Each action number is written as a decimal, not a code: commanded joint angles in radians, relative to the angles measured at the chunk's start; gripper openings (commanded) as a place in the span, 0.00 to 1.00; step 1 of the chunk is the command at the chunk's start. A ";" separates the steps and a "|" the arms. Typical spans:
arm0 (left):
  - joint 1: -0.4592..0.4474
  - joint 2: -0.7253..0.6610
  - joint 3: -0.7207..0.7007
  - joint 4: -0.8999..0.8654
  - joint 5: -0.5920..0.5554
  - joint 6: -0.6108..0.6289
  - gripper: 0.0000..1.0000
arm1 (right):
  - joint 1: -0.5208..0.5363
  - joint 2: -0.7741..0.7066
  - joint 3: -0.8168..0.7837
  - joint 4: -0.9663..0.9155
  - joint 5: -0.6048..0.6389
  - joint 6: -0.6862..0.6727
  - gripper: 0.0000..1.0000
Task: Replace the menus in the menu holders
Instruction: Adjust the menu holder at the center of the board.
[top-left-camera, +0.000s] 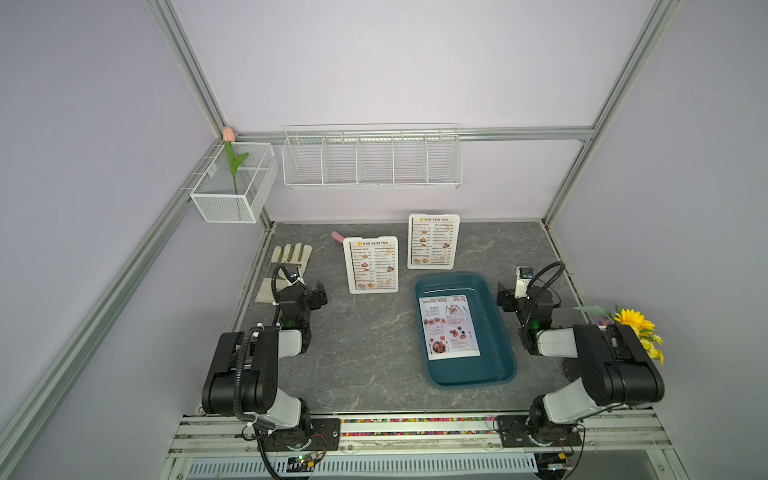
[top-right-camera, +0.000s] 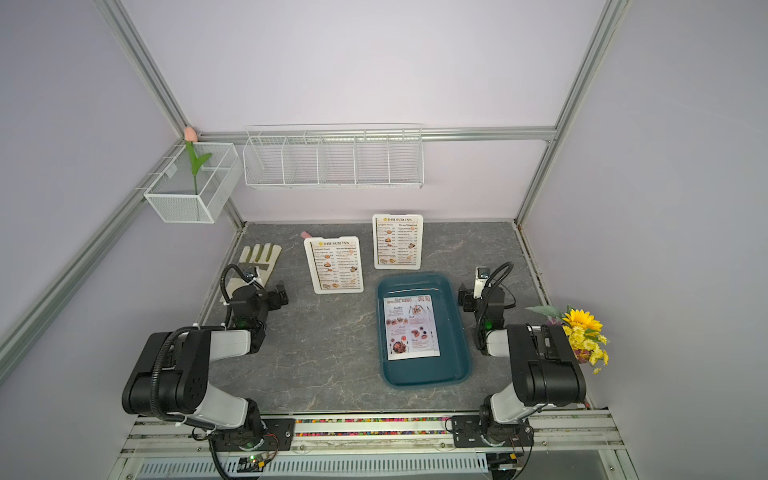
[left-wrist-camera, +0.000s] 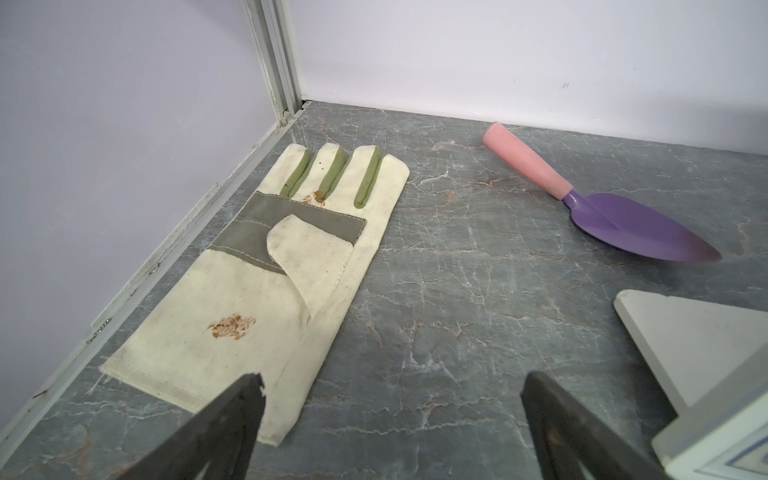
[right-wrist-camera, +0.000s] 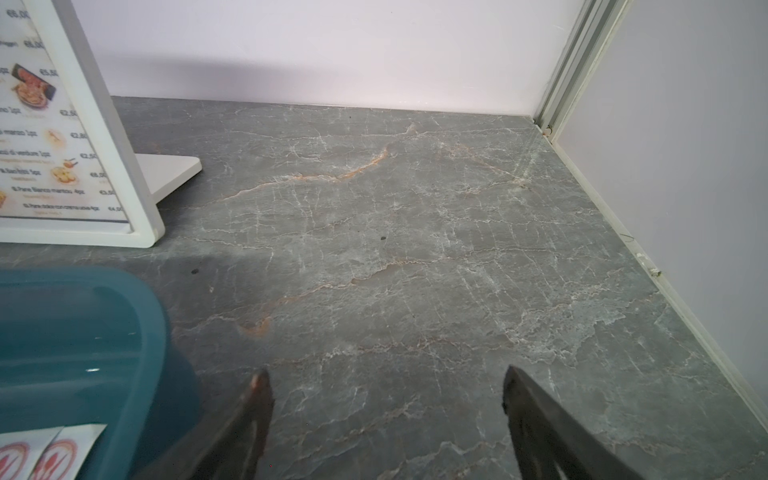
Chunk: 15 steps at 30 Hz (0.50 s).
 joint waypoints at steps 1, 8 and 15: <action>-0.004 -0.014 0.022 0.007 0.000 0.007 0.99 | -0.005 -0.004 0.009 0.006 -0.010 -0.010 0.89; -0.004 -0.014 0.022 0.009 -0.002 0.007 0.99 | -0.005 -0.004 0.007 0.006 -0.010 -0.010 0.89; -0.004 -0.015 0.023 0.007 0.001 0.007 0.99 | -0.010 -0.004 0.011 0.002 -0.021 -0.007 0.89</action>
